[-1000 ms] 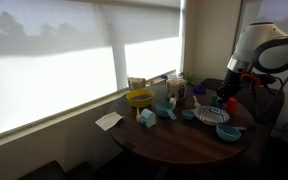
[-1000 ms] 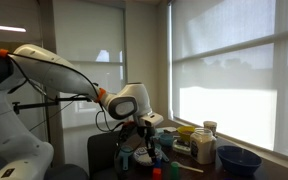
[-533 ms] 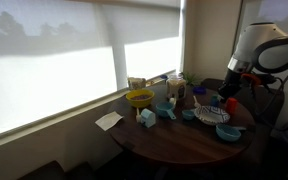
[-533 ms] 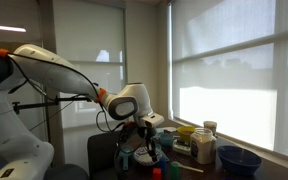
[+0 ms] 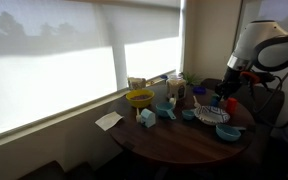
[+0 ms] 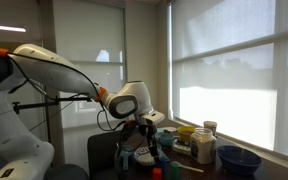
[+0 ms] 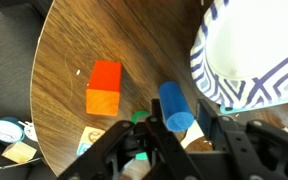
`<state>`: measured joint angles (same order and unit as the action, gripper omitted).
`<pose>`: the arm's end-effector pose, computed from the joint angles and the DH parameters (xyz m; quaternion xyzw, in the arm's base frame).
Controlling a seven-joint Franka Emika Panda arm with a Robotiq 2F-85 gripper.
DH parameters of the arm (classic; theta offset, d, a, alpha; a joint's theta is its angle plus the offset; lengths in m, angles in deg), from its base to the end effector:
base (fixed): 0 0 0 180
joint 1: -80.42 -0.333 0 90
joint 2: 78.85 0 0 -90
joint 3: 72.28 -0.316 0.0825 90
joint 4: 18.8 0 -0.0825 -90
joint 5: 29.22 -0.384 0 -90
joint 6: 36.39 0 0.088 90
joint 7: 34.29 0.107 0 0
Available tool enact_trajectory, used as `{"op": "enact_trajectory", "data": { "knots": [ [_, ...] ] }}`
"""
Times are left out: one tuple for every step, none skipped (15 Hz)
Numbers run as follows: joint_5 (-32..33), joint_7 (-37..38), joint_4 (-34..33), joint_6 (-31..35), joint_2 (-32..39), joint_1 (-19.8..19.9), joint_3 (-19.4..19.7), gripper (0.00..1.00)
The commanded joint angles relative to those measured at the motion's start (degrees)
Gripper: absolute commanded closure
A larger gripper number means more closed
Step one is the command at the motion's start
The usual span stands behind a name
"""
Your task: Move the blue object towards the green object and then lift the orange object and put it on top of the blue and green objects
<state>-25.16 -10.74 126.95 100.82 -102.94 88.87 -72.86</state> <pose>0.4258 -0.0594 0.4443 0.9592 -0.2466 0.1379 0.0108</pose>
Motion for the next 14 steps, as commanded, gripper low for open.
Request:
{"op": "enact_trajectory", "data": {
  "knots": [
    [0.9,0.9,-1.0,2.5,1.6,1.0,-1.0,0.26],
    [1.0,0.9,-1.0,3.1,1.8,1.1,-1.0,0.19],
    [1.0,0.9,-1.0,3.9,2.1,1.0,-1.1,0.12],
    [1.0,0.8,-1.0,4.6,2.5,1.0,-1.1,0.05],
    [1.1,0.8,-1.0,5.2,2.9,1.0,-1.2,0.00],
    [1.1,0.7,-1.0,5.9,3.4,0.9,-1.3,0.00],
    [1.2,0.7,-1.1,6.6,3.8,1.0,-1.3,0.00],
    [1.2,0.7,-1.2,7.0,4.2,1.0,-1.3,0.00],
    [1.3,0.7,-1.2,7.5,4.6,1.0,-1.4,0.03],
    [1.3,0.6,-1.2,7.9,4.9,1.0,-1.3,0.23],
    [1.4,0.6,-1.2,8.2,5.2,1.0,-1.4,0.27],
    [1.7,0.7,-1.2,8.4,5.5,1.1,-1.4,0.34],
    [1.7,0.8,-1.2,8.5,5.7,1.1,-1.4,0.43],
    [1.8,0.8,-1.2,8.6,5.9,1.1,-1.3,0.49]
  ]
}}
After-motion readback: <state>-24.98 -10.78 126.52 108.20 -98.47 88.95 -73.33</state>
